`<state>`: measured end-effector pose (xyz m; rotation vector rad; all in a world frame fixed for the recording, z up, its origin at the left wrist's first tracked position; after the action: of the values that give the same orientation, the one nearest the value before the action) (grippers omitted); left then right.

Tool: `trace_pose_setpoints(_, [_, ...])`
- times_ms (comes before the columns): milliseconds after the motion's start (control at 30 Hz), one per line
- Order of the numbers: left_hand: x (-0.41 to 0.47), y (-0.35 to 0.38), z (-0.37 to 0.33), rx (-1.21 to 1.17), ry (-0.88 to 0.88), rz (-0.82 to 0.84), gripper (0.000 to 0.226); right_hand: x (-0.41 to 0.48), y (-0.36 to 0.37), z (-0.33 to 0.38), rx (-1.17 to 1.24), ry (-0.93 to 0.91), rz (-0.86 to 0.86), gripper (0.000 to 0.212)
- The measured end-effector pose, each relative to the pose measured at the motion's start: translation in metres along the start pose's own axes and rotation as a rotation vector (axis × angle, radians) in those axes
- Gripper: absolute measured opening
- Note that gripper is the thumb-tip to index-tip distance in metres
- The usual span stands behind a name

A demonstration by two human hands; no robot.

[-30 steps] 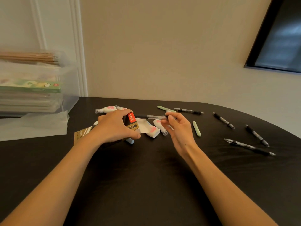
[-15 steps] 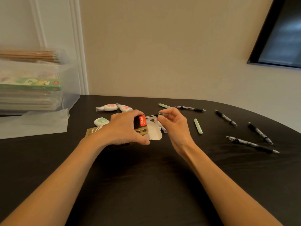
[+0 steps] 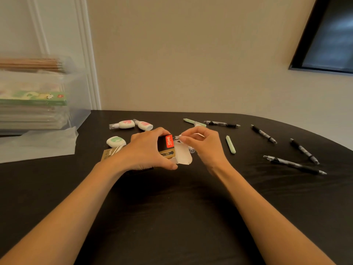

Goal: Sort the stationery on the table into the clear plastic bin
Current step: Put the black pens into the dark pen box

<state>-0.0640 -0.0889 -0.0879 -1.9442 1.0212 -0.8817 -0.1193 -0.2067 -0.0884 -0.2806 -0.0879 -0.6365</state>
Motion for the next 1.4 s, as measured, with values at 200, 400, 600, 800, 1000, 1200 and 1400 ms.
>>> trace_pose_setpoints(200, [0.000,0.002,-0.005,0.012,0.009,0.000,0.081,0.000,-0.001,-0.002,-0.017,0.011,-0.011,0.012])
trace_pose_setpoints(400, [0.000,0.000,-0.019,0.059,0.051,-0.030,0.077,-0.001,0.007,0.002,-0.074,-0.024,0.016,0.011])
trace_pose_setpoints(600, [0.002,0.003,-0.021,0.044,0.045,-0.027,0.078,0.000,0.002,0.008,-0.216,-0.091,-0.028,0.009])
trace_pose_setpoints(800, [0.001,0.009,-0.021,0.050,0.035,-0.002,0.078,-0.002,0.006,0.012,-0.386,-0.185,-0.040,0.010])
trace_pose_setpoints(1000, [0.002,0.005,-0.022,-0.046,0.056,-0.043,0.075,-0.002,0.012,0.011,-0.266,-0.163,0.050,0.017])
trace_pose_setpoints(1200, [0.004,0.005,-0.022,-0.030,0.052,-0.066,0.082,-0.003,0.011,0.004,-0.088,-0.032,0.154,0.036])
trace_pose_setpoints(1400, [0.016,0.014,-0.033,0.086,0.018,-0.076,0.090,-0.002,-0.035,-0.007,0.148,0.032,-0.007,0.032])
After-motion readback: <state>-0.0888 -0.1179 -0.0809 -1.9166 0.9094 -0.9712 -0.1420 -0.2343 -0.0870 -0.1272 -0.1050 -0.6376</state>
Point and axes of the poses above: each hand's wrist, its own x-axis towards the middle knuckle, its own y-axis out of the palm, z = x × y, the point moved 10 cm from there along x, towards the middle knuckle, and after that the axes turned 11 degrees about y, right-handed, at the moved point
